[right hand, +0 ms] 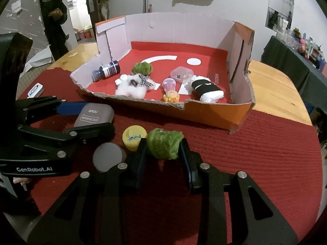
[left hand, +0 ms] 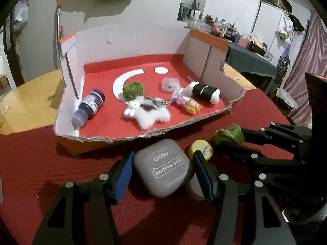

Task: Organize objects
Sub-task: 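Grasp the grey eye shadow case with the left tool while the right tool grasps another green fuzzy ball, then carry the eye shadow case and the green ball with both tools into the box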

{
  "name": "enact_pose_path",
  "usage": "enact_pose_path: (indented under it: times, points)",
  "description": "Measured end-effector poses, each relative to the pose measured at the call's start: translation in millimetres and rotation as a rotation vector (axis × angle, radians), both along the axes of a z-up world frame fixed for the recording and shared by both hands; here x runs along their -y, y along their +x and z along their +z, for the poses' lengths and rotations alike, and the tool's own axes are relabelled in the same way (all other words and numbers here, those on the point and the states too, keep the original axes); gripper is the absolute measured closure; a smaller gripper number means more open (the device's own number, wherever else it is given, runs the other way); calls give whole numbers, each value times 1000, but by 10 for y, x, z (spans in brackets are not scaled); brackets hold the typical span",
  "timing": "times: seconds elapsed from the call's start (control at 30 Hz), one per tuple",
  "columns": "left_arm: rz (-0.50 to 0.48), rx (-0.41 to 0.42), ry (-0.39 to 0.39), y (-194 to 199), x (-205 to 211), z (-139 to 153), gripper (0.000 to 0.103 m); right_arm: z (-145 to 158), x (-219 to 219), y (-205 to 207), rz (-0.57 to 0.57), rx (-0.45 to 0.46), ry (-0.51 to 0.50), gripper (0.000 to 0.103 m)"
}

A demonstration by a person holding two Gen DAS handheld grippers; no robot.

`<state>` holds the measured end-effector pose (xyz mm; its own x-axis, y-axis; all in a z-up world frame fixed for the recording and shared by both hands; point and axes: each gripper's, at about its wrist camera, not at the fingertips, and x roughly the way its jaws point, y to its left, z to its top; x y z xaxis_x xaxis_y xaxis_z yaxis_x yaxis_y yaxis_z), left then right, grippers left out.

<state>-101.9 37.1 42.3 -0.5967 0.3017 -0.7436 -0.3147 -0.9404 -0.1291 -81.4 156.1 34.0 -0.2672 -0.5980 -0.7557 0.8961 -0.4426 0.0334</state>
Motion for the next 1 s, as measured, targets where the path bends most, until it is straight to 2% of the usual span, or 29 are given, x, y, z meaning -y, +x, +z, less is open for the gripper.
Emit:
enact_pose_path:
  times: [0.53,1.0]
  points:
    - [-17,-80,22,181,79,350,42,347,-112,155,2,-49,-68,74]
    - [-9,-118,26,113,144,537,42,561,-53,128,12,-77,-105,74]
